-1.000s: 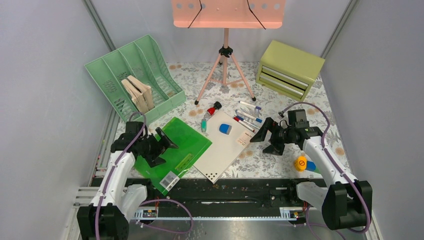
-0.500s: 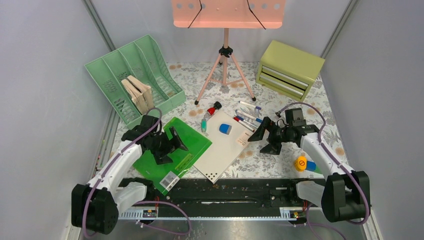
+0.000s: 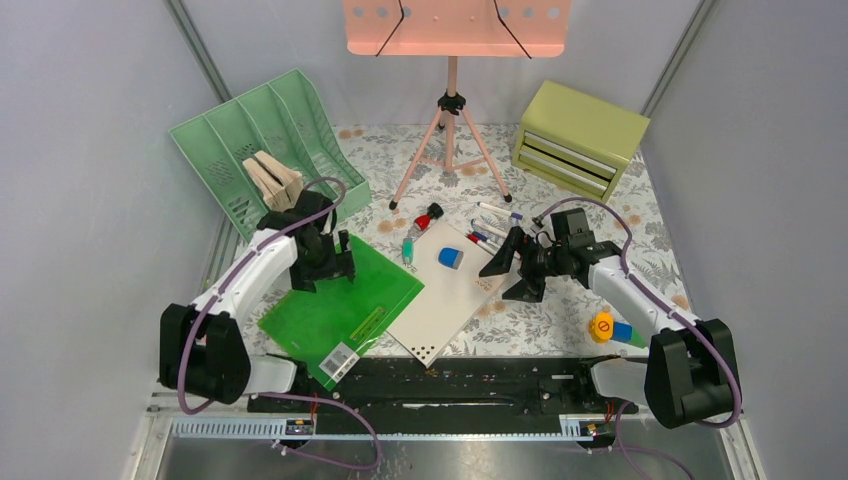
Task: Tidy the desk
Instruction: Pick up the folder from the center of the board.
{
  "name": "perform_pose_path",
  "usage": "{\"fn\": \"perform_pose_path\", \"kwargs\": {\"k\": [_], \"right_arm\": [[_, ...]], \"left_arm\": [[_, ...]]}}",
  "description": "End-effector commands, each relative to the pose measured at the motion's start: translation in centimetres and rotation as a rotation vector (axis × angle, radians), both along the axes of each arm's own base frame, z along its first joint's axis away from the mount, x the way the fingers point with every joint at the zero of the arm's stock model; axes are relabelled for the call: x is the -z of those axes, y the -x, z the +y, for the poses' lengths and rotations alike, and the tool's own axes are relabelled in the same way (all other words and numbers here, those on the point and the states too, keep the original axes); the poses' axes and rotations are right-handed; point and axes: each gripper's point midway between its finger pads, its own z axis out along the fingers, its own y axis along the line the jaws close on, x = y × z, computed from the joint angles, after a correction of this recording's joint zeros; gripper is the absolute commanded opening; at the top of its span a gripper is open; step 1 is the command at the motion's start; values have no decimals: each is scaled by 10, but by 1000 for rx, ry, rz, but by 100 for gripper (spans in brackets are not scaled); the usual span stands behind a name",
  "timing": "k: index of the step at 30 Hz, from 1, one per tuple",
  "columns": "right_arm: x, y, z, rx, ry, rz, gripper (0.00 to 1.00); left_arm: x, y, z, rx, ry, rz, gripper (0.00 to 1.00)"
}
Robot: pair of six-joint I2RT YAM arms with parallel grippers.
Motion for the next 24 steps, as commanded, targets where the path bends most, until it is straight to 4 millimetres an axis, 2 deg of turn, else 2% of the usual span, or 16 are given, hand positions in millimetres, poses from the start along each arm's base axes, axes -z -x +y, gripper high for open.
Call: {"fn": "perform_pose_path", "kwargs": {"k": [1, 3, 5, 10, 15, 18, 24], "right_arm": [[-3, 0, 7, 3, -45, 16, 99], [2, 2, 6, 10, -39, 36, 99], [6, 3, 6, 14, -29, 57, 99], [8, 3, 3, 21, -8, 61, 99], [9, 3, 3, 17, -8, 67, 99], [9, 2, 3, 19, -6, 63, 99], [5, -4, 5, 11, 0, 45, 98]], "left_arm": [[-17, -31, 9, 66, -78, -86, 84], [-22, -42, -5, 87, -15, -109, 82], [-23, -48, -8, 83, -7, -118, 81], [-15, -59, 12, 85, -137, -105, 80], [-5, -70, 27, 124, -239, -95, 70], [-2, -78, 30, 137, -266, -103, 67], [-3, -80, 13, 136, -176, -107, 66]]}}
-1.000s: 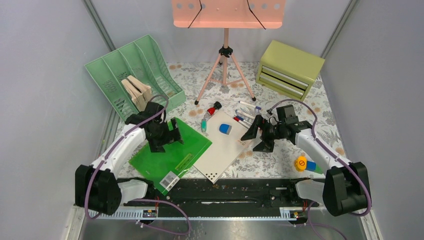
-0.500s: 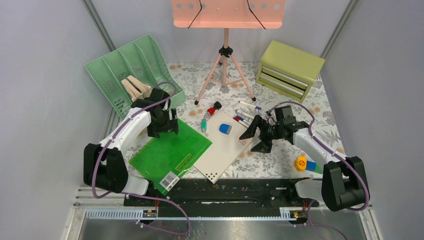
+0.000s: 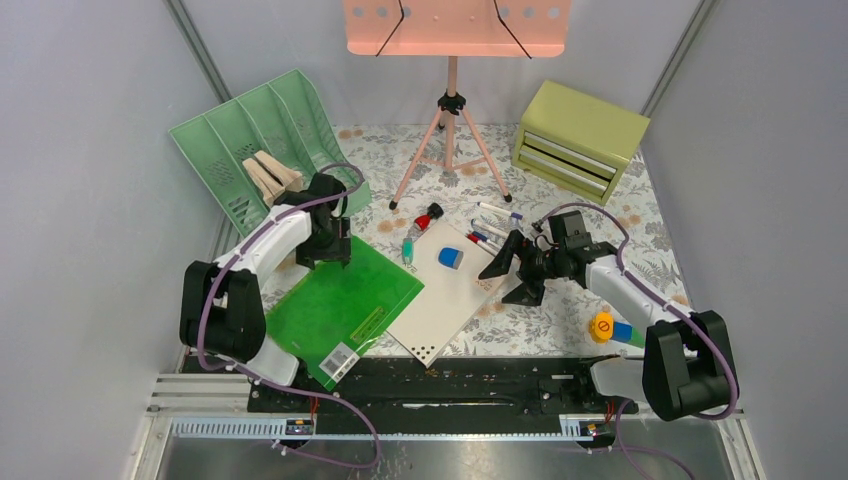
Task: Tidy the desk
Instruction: Pick up the folder from the center of the board.
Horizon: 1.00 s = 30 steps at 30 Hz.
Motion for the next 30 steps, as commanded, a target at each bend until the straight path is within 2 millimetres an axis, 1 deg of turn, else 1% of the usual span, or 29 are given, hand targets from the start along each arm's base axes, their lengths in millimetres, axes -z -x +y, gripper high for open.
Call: {"fn": "perform_pose_path", "kwargs": {"k": [1, 4, 6, 8, 10, 13, 16, 19, 23, 27, 30], "right_arm": [[-8, -6, 7, -25, -2, -14, 98], [-12, -10, 16, -64, 1, -27, 98], [-18, -16, 25, -100, 2, -43, 98], [-21, -19, 34, -139, 7, -53, 98], [-23, -24, 42, -178, 13, -69, 97], [-32, -33, 53, -239, 43, -139, 97], [-34, -43, 66, -281, 61, -167, 97], [-33, -51, 81, -320, 61, -176, 97], [-31, -63, 107, -367, 19, -223, 97], [-21, -71, 134, -417, 17, -235, 97], [-13, -73, 148, -470, 28, -227, 95]], "left_arm": [[-15, -19, -15, 9, 70, -79, 66], [-16, -10, -29, 0, 161, -70, 66], [-17, 1, -45, 9, 260, -63, 66], [-19, 13, -53, -13, 325, -67, 67], [-20, 26, -56, -43, 365, -70, 67], [-24, 47, -60, -90, 427, -73, 69], [-26, 65, -64, -145, 487, -69, 71], [-26, 81, -60, -234, 501, -69, 74], [-31, 93, -62, -312, 553, -89, 78], [-39, 98, -62, -341, 588, -133, 79], [-44, 100, -62, -340, 599, -147, 80]]}}
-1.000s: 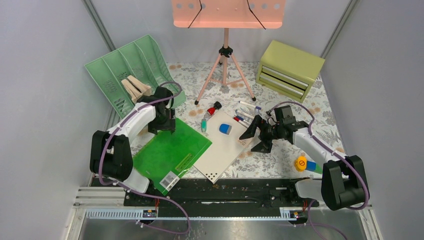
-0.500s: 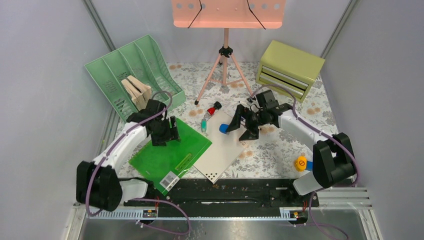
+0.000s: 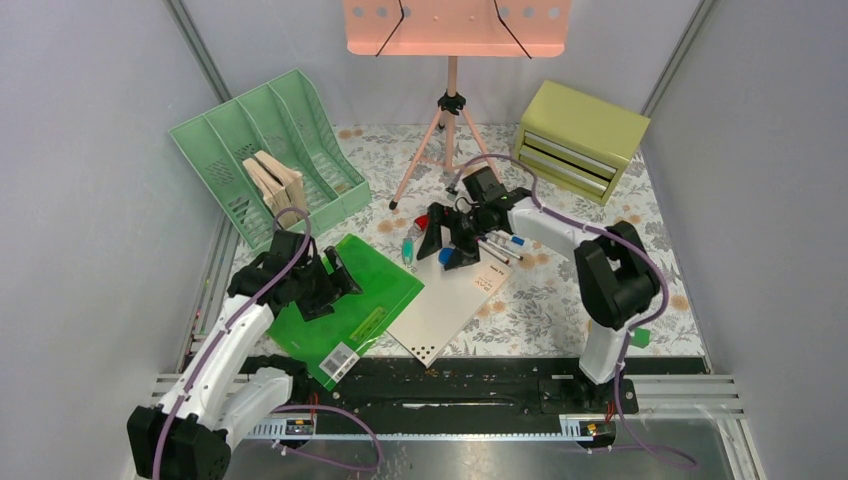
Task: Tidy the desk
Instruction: Pick up the folder from the center of the board.
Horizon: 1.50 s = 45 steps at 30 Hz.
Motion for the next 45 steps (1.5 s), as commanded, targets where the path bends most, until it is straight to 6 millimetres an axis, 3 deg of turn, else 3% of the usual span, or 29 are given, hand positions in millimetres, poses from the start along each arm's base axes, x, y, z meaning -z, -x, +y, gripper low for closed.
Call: {"fn": "perform_pose_path", "kwargs": {"k": [1, 12, 19, 26, 34, 39, 45], "right_arm": [[-4, -10, 29, -94, -14, -71, 94], [37, -7, 56, -188, 35, -38, 79], [49, 1, 65, -224, 56, 7, 78], [48, 19, 74, -276, 28, 39, 77], [25, 39, 79, -302, -101, 74, 72], [-3, 41, 93, -290, -252, 79, 68], [-13, 44, 94, -281, -283, 76, 63]], "left_arm": [[-12, 0, -7, -33, 61, -22, 80], [-18, 2, -11, -5, 84, -39, 80], [-18, 5, -12, 24, 87, -50, 80], [-18, 5, -12, 28, 85, -55, 80], [-14, 5, -10, 30, 75, -50, 80], [-12, 5, -11, 31, 76, -44, 80], [-11, 5, -11, 33, 72, -39, 80]]}}
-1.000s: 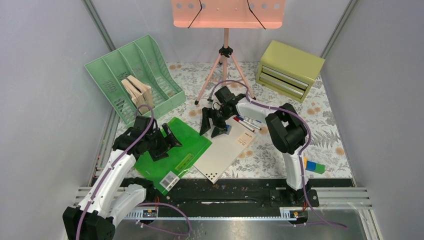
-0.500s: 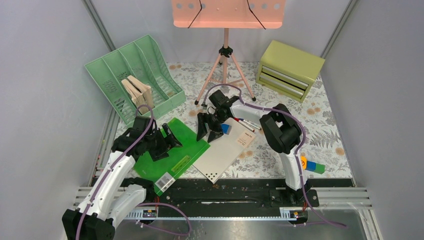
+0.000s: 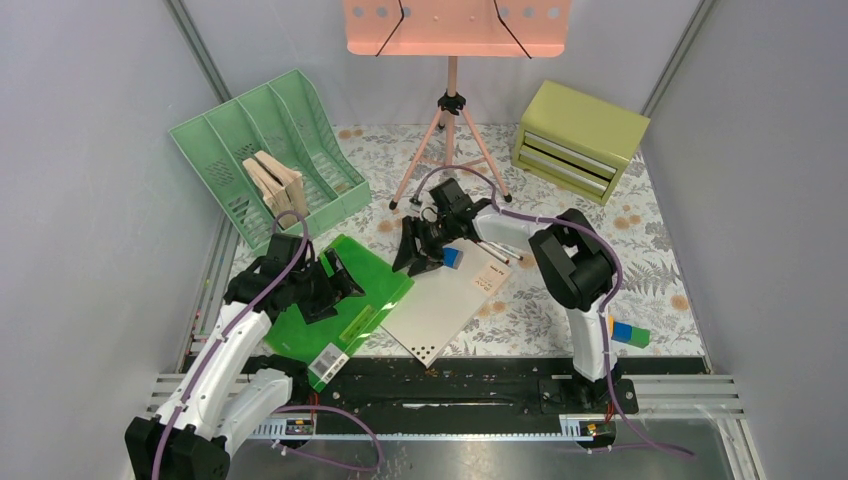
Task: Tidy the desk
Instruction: Pick up the folder from the center of the board.
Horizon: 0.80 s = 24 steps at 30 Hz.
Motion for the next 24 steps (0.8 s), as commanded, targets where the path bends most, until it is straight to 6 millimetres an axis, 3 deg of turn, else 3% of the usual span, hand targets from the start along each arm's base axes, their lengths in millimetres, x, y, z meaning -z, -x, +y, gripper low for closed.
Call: {"fn": "perform_pose_path", "kwargs": {"k": [1, 6, 12, 18, 24], "right_arm": [[-55, 35, 19, -101, -172, 55, 63], [-39, 35, 16, -97, -135, 69, 62], [-33, 43, 11, -127, -117, 104, 50], [-62, 64, 6, -141, -234, 184, 49], [-107, 75, 8, -160, -446, 268, 49]], "left_arm": [[-2, -3, -3, 18, 12, -18, 80], [-1, -2, -2, 17, 8, -19, 80], [3, 1, -1, 15, 5, -14, 80], [4, 1, 0, 17, 0, -12, 80], [3, -3, 1, 22, -16, -18, 80]]}}
